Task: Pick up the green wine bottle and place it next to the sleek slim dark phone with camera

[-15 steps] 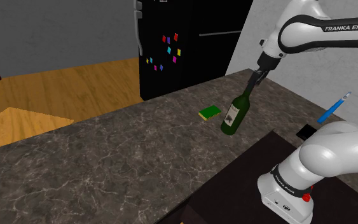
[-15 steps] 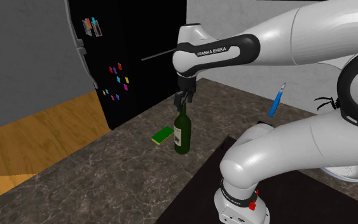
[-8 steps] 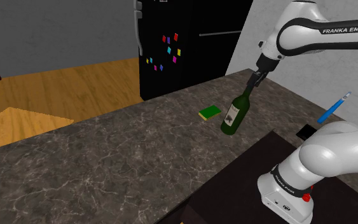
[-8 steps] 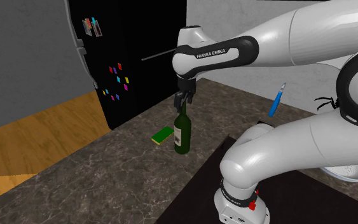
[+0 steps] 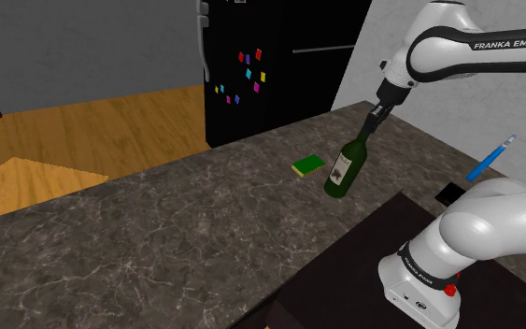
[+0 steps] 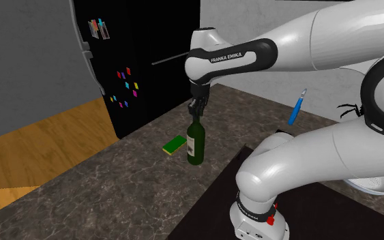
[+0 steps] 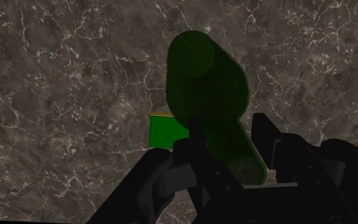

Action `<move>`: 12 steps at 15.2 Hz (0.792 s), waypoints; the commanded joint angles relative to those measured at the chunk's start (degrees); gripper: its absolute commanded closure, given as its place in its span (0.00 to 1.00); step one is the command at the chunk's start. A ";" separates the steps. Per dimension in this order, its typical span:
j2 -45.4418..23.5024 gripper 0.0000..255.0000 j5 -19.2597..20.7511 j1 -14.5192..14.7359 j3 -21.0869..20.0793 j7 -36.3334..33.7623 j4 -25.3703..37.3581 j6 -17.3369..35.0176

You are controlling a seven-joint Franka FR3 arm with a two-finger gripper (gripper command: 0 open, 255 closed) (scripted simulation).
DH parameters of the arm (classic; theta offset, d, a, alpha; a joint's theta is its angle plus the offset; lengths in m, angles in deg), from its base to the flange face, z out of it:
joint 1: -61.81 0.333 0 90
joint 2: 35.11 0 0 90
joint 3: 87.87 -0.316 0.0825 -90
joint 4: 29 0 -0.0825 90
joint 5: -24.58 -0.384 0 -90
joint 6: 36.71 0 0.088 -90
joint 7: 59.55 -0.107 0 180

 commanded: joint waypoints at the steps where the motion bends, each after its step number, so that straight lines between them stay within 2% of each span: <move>1: 0.00 1.00 0.00 0.00 0.00 0.00 -0.01 0.00; 3: -0.01 1.00 0.00 0.00 0.00 0.00 -0.01 0.00; 12: 1.03 1.00 -0.55 0.24 -0.67 0.00 6.28 -7.32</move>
